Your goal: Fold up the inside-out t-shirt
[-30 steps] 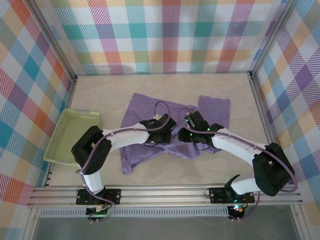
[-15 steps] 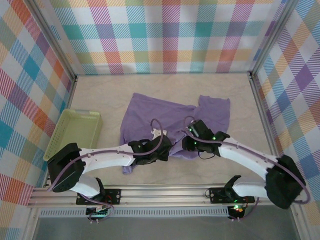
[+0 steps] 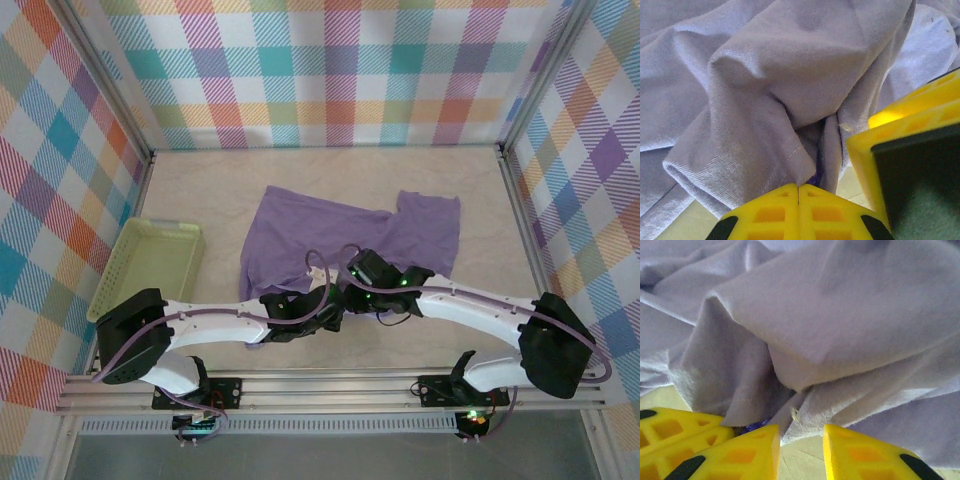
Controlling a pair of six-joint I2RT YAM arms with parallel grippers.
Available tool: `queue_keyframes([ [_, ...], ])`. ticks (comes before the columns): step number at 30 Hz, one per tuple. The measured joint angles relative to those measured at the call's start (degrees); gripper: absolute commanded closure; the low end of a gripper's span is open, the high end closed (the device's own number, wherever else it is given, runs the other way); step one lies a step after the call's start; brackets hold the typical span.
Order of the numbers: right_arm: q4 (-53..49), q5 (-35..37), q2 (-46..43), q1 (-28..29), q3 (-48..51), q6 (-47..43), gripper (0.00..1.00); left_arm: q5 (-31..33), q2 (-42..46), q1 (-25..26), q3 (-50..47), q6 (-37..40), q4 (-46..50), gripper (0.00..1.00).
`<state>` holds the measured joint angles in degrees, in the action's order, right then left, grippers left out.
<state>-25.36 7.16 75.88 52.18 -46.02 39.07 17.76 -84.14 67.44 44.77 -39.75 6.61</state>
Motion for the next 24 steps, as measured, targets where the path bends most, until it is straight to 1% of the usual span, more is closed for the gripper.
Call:
queue_keyframes([
  [7, 0.07, 2.45, 1.55, 0.04, -4.02, 0.83, 0.74, -0.02, 0.04, 0.04, -1.51, -0.15, -1.07, 1.0],
  [13, -0.57, 4.0, 5.38, 0.04, -5.86, 1.44, 0.76, 0.0, 0.31, 0.04, -1.51, -0.15, -1.49, 1.0],
  [20, -1.75, 4.44, 6.71, 0.04, -6.03, 2.43, 0.76, 0.39, 0.37, 0.09, -1.51, -0.15, -1.49, 1.0],
  [24, -2.86, 4.66, 6.88, 0.04, -6.82, 2.8, 0.74, 0.42, 0.37, 0.11, -1.51, -0.15, -1.46, 1.0],
])
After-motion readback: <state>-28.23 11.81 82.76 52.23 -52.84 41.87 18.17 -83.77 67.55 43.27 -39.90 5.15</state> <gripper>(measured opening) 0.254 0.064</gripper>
